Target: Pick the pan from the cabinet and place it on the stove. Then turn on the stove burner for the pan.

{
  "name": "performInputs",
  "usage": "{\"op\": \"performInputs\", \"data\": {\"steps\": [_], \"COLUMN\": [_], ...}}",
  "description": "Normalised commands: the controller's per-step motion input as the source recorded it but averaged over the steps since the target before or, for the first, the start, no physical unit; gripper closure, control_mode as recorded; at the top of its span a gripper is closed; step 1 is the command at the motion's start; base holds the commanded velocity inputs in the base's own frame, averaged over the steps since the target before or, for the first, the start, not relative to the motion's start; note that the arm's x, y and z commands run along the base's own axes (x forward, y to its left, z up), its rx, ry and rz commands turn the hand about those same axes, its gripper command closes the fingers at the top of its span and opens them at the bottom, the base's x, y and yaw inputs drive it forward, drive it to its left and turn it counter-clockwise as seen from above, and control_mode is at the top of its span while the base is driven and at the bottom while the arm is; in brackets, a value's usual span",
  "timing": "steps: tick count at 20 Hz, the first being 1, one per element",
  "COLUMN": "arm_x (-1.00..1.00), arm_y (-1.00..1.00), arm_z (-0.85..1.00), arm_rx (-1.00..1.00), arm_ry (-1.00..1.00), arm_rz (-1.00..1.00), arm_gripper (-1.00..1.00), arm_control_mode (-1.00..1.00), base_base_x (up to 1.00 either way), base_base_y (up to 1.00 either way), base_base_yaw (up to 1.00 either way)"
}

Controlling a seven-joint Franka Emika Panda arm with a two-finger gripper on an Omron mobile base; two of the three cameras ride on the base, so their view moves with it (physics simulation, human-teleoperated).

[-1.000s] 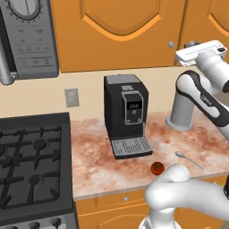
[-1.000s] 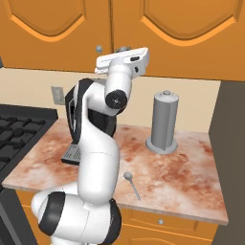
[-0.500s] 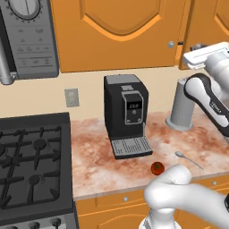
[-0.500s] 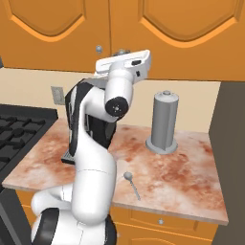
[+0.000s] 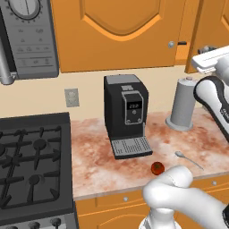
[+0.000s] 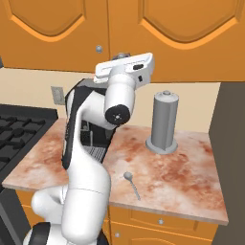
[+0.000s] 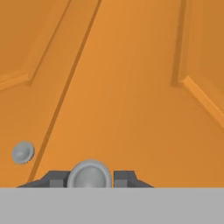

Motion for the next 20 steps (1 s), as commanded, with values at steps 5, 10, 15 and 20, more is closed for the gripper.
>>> {"op": "performInputs", "data": {"steps": [5, 10, 15, 20], "arm_x": [-0.63, -0.61, -0.51, -0.45], "arm_y": [-0.51, -0.5, -0.29, -0.25], "arm_z": [0.06, 0.06, 0.0, 0.02], "arm_rx": [0.0, 0.0, 0.0, 0.0], "arm_ry": [0.0, 0.0, 0.04, 0.0], "arm_rz": [0.0, 0.0, 0.0, 0.0], "arm_gripper": [1.0, 1.0, -1.0, -1.0], "arm_control_mode": [-1.0, -1.0, -1.0, -1.0], "base_base_x": [0.0, 0.0, 0.0, 0.0], "base_base_y": [0.0, 0.0, 0.0, 0.0], "base_base_yaw": [0.0, 0.0, 0.0, 0.0]}}
